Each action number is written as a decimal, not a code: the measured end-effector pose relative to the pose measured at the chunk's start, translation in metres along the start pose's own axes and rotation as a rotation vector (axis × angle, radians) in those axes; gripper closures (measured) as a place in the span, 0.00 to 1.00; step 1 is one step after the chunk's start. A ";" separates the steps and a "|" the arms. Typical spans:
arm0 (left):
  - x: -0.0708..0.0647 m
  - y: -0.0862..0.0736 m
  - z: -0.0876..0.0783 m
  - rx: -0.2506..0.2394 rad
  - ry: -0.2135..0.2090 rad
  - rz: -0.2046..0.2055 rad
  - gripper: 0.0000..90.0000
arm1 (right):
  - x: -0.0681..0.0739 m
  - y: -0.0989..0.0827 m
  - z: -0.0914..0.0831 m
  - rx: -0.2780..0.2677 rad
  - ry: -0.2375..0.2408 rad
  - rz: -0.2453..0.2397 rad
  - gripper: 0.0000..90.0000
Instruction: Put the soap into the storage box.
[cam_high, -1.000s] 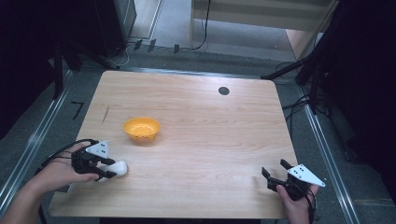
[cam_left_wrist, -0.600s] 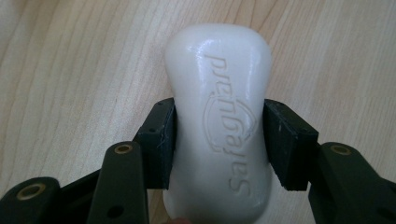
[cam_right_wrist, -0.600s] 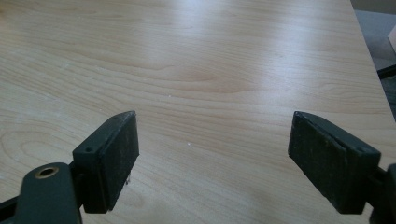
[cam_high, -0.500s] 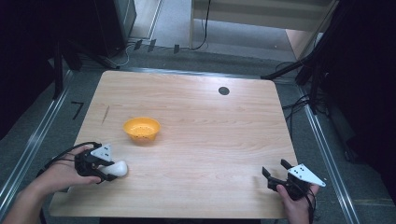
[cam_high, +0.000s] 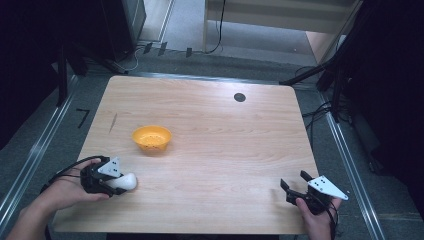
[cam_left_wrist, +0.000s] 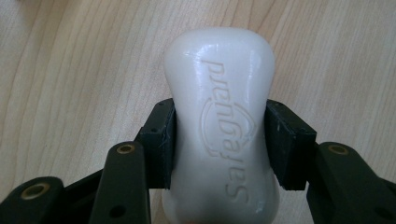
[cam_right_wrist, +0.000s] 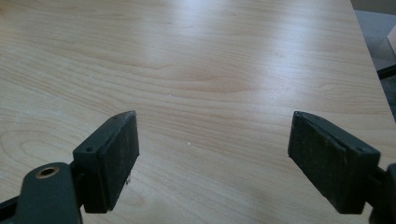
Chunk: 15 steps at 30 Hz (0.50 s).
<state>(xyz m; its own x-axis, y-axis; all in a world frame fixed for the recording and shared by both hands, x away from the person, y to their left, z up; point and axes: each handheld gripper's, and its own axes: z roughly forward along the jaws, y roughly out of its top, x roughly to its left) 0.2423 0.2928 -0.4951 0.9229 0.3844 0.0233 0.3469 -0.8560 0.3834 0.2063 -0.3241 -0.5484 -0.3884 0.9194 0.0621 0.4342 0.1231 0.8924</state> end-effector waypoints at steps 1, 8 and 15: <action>0.000 0.000 0.000 -0.001 -0.002 0.001 0.55 | 0.000 0.000 0.000 0.000 0.000 0.000 0.20; 0.005 -0.002 -0.002 -0.013 -0.026 -0.012 0.55 | 0.000 0.000 0.000 -0.001 0.004 -0.001 0.20; 0.008 -0.001 -0.010 -0.024 -0.019 -0.020 0.56 | 0.000 0.000 0.000 -0.002 0.005 -0.003 0.20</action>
<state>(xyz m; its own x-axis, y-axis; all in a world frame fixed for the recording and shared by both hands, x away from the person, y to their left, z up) 0.2476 0.3004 -0.4863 0.9191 0.3941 -0.0019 0.3609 -0.8396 0.4060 0.2064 -0.3242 -0.5483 -0.3938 0.9171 0.0617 0.4317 0.1253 0.8933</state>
